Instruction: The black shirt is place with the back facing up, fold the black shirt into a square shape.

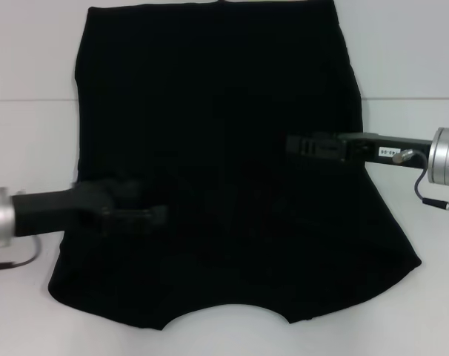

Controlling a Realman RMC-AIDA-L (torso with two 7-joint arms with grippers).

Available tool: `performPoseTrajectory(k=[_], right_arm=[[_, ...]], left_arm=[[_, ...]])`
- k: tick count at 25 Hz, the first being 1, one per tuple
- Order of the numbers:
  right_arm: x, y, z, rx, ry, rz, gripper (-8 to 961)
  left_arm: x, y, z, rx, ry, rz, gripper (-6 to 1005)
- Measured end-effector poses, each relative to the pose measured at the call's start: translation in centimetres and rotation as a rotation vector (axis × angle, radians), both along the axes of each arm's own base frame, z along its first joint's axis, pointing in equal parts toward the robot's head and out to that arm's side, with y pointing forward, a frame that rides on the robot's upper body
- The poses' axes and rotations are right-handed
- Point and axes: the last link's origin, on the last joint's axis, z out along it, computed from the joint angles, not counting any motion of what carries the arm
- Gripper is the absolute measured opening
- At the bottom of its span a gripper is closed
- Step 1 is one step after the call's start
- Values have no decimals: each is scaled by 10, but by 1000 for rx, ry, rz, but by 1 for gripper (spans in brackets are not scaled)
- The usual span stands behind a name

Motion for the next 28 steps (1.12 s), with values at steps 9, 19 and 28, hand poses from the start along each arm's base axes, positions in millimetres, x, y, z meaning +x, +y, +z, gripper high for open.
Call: performPoseTrajectory(k=[9, 19, 28], right_arm=[[-1, 6, -2, 21, -12, -16, 945], [-1, 9, 2, 35, -17, -21, 944], [-2, 10, 3, 35, -15, -18, 945]], left_arm=[[-43, -19, 37, -37, 93, 296, 859], [-54, -24, 30, -145, 197, 396, 852], [-54, -21, 18, -186, 221, 394, 847]])
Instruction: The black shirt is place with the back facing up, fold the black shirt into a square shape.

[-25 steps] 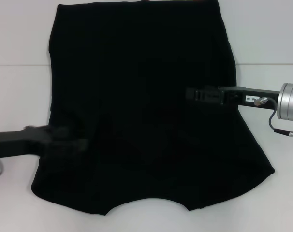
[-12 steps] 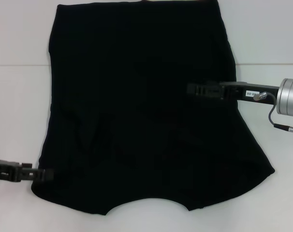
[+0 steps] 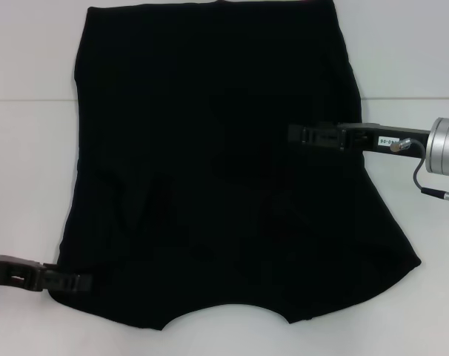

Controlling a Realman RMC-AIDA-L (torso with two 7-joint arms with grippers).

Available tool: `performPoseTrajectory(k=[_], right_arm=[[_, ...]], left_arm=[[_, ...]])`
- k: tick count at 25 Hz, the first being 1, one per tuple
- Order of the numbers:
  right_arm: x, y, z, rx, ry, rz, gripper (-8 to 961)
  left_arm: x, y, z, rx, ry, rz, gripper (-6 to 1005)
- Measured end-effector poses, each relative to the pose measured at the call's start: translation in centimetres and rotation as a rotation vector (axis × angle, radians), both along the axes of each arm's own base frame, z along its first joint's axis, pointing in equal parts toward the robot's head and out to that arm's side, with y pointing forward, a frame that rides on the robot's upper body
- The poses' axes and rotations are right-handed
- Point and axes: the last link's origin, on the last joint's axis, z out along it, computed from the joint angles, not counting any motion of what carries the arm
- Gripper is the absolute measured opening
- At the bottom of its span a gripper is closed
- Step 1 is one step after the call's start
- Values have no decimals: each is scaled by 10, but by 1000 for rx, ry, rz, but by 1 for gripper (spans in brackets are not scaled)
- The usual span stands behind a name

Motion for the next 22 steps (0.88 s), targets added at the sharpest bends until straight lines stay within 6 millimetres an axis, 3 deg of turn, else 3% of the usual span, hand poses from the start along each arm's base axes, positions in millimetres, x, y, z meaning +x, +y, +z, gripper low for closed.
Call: performPoseTrajectory(k=[13, 22], right_arm=[[-2, 0, 7, 12, 45, 5, 943], [-2, -1, 7, 14, 43, 9, 941]], left_arm=[[-3, 9, -1, 30, 56, 1, 838], [-6, 11, -1, 37, 78, 5, 492]])
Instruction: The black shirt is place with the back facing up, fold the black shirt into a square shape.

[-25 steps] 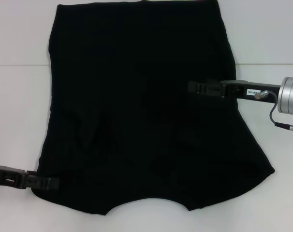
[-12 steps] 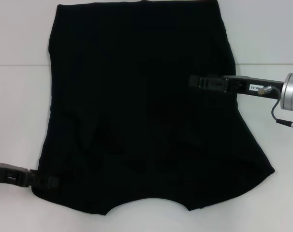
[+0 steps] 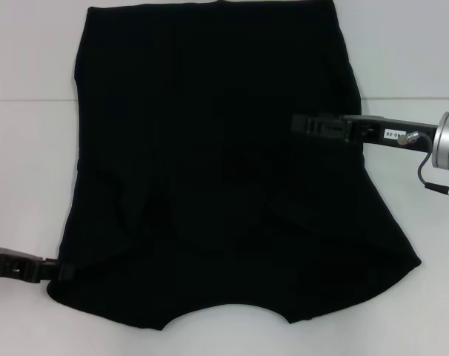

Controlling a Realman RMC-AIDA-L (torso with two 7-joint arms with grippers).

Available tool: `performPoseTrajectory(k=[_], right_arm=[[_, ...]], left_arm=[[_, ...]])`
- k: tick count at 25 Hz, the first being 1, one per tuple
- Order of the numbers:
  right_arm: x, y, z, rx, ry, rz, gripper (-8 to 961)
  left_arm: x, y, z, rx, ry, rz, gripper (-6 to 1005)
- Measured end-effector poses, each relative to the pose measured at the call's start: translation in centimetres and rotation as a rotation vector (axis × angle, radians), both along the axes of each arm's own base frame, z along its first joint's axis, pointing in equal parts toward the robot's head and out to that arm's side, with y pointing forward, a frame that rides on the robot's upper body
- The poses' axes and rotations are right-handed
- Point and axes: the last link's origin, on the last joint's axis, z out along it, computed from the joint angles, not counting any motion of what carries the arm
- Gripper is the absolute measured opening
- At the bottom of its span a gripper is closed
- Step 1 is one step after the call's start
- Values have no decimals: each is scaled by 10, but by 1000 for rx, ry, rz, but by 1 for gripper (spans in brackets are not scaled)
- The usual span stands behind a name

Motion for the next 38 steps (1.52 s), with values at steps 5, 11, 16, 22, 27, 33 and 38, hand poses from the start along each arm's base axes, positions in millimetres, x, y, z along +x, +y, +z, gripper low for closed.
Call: performPoseTrajectory(k=[5, 11, 16, 22, 27, 33, 38], right_arm=[[2, 0, 0, 0, -6, -5, 879], [8, -1, 2, 1, -19, -18, 861], [23, -8, 11, -9, -25, -52, 861], [57, -25, 24, -90, -74, -156, 859], [84, -40, 33, -127, -103, -261, 857], [107, -54, 42, -183, -134, -375, 854], [111, -61, 45, -239, -138, -402, 836]], left_arm=[[0, 0, -1, -6, 1, -1, 281], [0, 0, -1, -6, 0, -1, 78], [1, -2, 2, -5, -4, 0, 20], [-2, -5, 4, 9, -22, 16, 19], [-2, -7, 6, 23, -52, 24, 20], [-2, -8, 6, 30, -64, 26, 20], [-2, -7, 6, 36, -70, 26, 20]])
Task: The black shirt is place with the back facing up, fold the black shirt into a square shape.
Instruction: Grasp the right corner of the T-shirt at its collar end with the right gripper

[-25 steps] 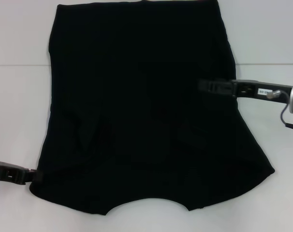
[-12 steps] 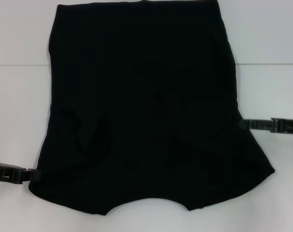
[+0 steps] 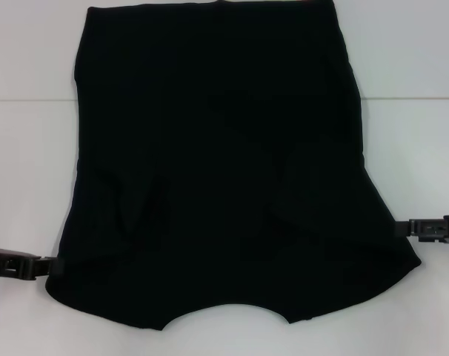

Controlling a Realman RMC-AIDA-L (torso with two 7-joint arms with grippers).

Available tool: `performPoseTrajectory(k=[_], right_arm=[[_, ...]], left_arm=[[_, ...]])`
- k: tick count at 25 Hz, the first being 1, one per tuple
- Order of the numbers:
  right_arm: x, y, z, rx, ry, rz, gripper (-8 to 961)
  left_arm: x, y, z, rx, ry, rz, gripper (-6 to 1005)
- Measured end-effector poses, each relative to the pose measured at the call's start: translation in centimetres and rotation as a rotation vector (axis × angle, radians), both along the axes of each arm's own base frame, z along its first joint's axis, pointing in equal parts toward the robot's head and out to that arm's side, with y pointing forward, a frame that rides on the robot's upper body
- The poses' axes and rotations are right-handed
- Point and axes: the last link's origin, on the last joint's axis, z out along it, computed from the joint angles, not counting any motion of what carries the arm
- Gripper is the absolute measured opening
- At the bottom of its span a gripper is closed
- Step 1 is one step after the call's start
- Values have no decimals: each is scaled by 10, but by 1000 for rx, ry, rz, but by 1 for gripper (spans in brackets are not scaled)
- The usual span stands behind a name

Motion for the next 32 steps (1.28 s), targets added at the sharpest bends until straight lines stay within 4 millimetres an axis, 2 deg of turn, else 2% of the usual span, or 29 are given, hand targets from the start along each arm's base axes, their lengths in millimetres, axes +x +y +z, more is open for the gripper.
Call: performPoseTrajectory(k=[15, 28, 30, 32], right_arm=[[-4, -8, -12, -101, 2, 1, 782], [-3, -10, -16, -89, -7, 25, 735], [-2, -10, -16, -86, -7, 23, 493], [-2, -10, -16, -82, -8, 21, 421]], left_arm=[[2, 3, -1, 1, -1, -6, 19], [3, 4, -1, 5, 0, -8, 20], [2, 4, -1, 8, 3, -9, 20], [2, 4, -1, 10, 6, -9, 20]])
